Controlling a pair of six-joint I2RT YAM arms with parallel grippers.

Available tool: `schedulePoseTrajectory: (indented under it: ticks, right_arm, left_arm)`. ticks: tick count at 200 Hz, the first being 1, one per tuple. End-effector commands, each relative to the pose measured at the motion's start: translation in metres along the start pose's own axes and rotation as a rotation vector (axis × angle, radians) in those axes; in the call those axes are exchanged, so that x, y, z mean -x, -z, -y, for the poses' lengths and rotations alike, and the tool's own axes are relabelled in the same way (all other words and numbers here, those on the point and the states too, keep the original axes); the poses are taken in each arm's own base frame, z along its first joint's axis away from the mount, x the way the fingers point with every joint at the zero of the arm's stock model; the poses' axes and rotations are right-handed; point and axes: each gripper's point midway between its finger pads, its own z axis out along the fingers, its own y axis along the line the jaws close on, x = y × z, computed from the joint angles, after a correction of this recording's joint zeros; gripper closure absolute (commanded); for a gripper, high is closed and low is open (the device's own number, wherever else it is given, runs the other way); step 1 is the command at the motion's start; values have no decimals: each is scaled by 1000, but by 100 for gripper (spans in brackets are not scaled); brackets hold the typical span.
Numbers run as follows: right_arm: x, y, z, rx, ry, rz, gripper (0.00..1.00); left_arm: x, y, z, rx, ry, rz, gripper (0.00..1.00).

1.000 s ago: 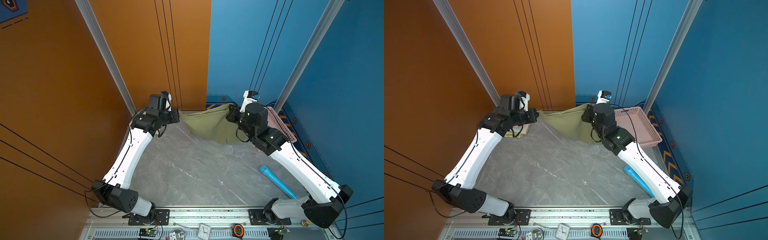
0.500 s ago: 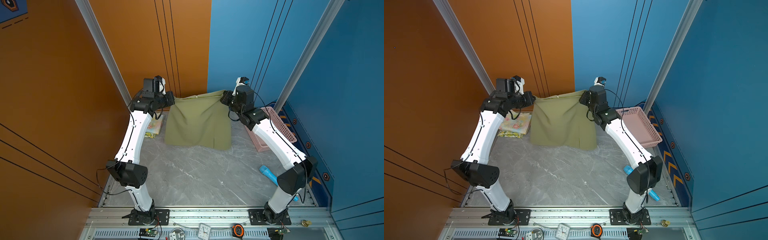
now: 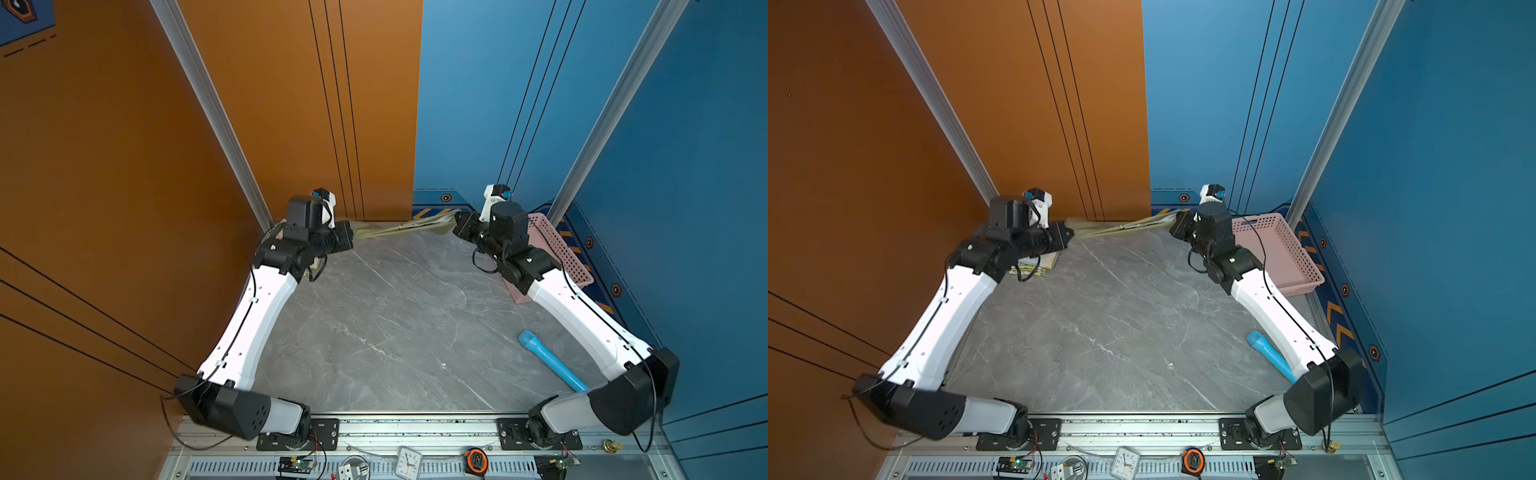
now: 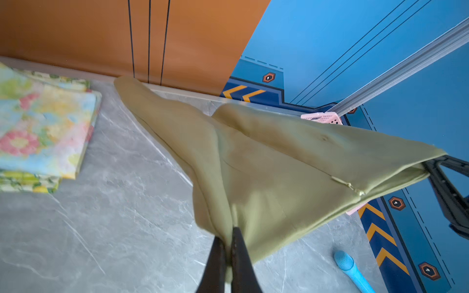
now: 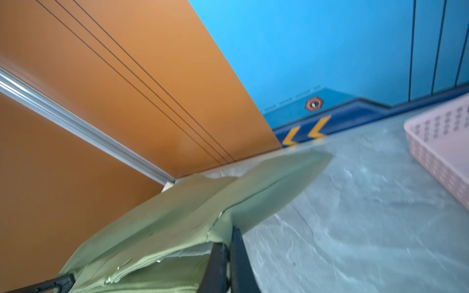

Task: Fold and stack skirts
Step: Flatten out the skirt at the top-center of the table, then fold the skirt at the center of the table.

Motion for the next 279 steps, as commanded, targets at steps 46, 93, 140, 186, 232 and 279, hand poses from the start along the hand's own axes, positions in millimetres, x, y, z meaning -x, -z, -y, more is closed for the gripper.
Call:
schedulePoseTrajectory:
  ticks: [46,93,140,186,232,279]
  right_arm:
    - [-156,60,131,-293,22,-252,16]
    - [-164,48,143,-358,6,-373,25]
    - [-196,14,141,-360,3,-536,37]
    - [-206,-15,151,-369,-11,-593,46]
    - [-220,-32,161,-386,-9,-647,50]
    - [-231,-41,173,-414,7,-678,52]
  left_arm:
    - [-199,-25,-95,324,75,-148,15]
    - [-205,-27,-103,390,61,-223,15]
    - [-214,-46,-100,405,36,-315,15]
    - [-227,-62,-108,414,46,-404,15]
    - [-234,-75,-115,408,61,-469,15]
    - [-241,-82,-120,406,57,-502,18]
